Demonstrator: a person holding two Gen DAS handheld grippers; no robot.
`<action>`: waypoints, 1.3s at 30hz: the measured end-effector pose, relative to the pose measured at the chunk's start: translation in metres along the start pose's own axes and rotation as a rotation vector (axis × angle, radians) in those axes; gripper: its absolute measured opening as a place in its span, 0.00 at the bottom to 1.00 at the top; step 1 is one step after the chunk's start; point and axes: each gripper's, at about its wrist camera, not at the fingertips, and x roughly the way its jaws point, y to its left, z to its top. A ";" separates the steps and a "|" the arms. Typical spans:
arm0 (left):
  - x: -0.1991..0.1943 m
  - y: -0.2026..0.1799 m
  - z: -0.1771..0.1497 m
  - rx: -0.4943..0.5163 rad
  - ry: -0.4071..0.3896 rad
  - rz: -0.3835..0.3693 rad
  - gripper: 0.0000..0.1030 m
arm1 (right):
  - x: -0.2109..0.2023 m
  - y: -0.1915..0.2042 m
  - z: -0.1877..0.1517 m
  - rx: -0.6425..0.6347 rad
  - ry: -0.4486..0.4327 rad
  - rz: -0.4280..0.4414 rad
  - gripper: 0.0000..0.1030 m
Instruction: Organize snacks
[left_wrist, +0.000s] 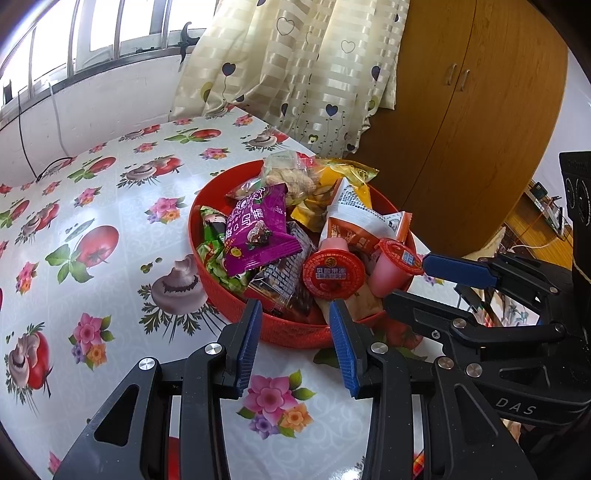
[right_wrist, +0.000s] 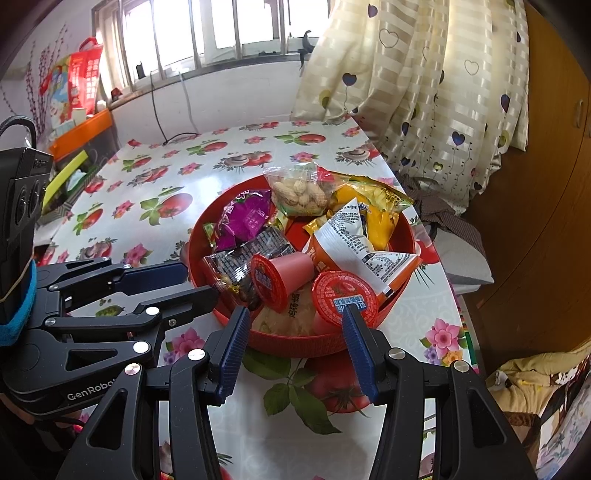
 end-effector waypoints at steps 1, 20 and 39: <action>0.000 0.000 0.000 0.000 0.000 0.000 0.38 | 0.000 0.000 0.000 0.000 0.000 0.000 0.48; 0.000 -0.001 0.000 0.000 0.001 0.000 0.38 | 0.000 -0.001 0.000 0.000 0.000 0.000 0.48; 0.000 -0.004 0.001 0.008 -0.006 0.001 0.37 | 0.000 -0.003 -0.001 0.002 -0.001 0.000 0.48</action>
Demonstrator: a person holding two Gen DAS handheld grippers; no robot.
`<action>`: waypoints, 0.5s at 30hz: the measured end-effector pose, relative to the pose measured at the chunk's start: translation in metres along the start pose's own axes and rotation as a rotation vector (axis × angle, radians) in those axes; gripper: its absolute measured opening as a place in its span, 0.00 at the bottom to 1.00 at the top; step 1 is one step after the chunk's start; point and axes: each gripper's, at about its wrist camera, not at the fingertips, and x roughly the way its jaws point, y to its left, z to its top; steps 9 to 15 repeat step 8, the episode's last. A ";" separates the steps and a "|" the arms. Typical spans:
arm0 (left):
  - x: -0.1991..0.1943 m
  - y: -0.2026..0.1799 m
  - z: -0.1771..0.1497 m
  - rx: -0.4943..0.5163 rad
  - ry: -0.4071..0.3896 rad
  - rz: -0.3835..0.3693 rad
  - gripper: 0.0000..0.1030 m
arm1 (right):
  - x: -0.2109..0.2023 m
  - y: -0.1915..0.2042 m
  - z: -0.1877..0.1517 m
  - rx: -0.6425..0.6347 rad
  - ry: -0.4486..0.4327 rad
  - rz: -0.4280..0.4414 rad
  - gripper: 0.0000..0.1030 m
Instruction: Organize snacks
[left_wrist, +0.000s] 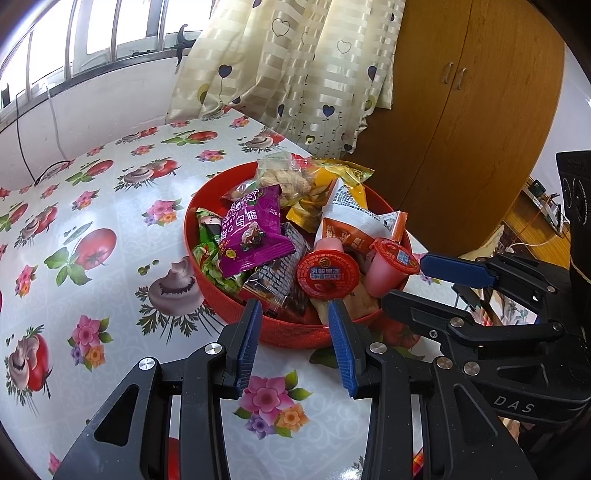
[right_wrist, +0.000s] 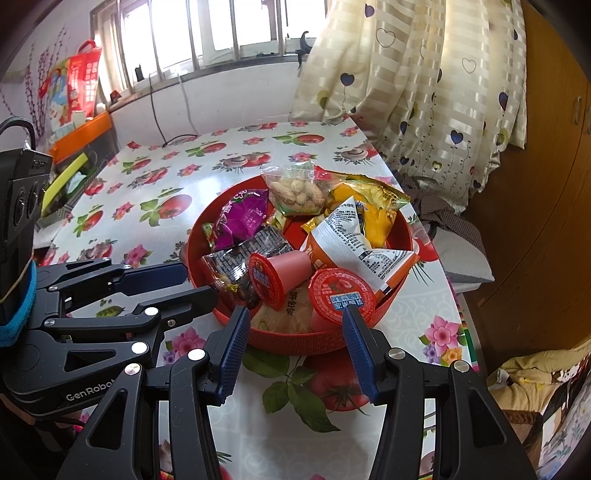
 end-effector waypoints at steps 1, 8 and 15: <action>0.000 -0.001 0.000 0.002 -0.003 0.000 0.37 | 0.000 0.000 0.000 0.000 0.000 0.001 0.48; -0.005 -0.002 0.000 0.005 -0.022 -0.002 0.37 | 0.001 -0.004 -0.001 0.001 -0.005 0.003 0.48; -0.005 -0.002 0.000 0.005 -0.022 -0.002 0.37 | 0.001 -0.004 -0.001 0.001 -0.005 0.003 0.48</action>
